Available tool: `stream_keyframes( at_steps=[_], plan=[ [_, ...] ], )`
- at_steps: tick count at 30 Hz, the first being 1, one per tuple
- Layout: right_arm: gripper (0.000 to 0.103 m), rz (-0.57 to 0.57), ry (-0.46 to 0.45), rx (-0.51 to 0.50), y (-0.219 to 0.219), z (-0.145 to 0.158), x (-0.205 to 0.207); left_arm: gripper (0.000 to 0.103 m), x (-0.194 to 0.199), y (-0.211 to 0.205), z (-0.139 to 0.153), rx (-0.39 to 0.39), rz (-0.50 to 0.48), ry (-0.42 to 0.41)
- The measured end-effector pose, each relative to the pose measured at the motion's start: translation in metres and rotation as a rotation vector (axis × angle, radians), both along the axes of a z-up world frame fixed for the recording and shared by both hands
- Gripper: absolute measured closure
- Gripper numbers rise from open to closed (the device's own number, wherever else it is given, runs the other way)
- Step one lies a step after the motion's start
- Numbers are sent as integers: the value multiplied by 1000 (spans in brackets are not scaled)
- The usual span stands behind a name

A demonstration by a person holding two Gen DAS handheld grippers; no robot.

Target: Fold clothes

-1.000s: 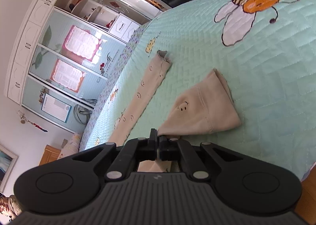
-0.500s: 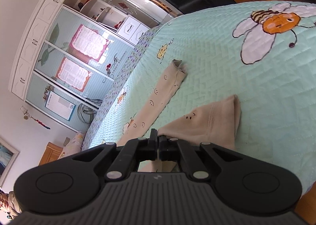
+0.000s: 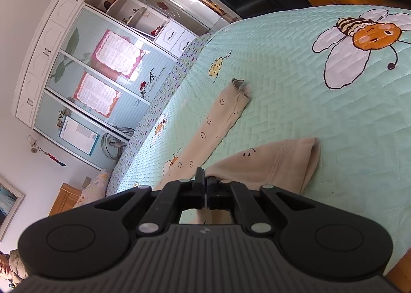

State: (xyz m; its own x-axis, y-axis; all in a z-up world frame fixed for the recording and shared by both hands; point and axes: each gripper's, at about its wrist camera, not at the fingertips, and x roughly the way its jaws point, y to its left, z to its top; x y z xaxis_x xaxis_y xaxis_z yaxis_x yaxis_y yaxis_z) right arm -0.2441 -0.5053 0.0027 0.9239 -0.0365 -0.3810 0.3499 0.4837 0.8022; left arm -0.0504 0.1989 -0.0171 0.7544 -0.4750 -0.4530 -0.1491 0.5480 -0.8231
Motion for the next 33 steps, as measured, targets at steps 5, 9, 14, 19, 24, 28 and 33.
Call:
stream_keyframes(
  at_steps=[5, 9, 14, 19, 24, 28, 33],
  plan=[
    [101, -15, 3, 15, -2, -5, -4, 102, -3, 2, -5, 3, 3, 9],
    [101, -18, 9, 13, -1, -6, -6, 102, -7, 3, -9, 11, 6, 13],
    [101, -22, 13, 4, -2, -5, -8, 102, -12, 7, -9, 20, 10, 16],
    [101, -22, 6, -9, -3, 0, -9, 102, -18, 11, -9, 29, 14, 18],
    [101, -19, 15, -5, -3, -4, -10, 102, -23, 15, -9, 37, 18, 20],
    [101, -20, 19, -14, -3, -3, -12, 102, -27, 19, -9, 46, 19, 21],
    [101, -17, 34, -35, -2, -3, -15, 102, -30, 21, -8, 77, 6, 28]
  ],
)
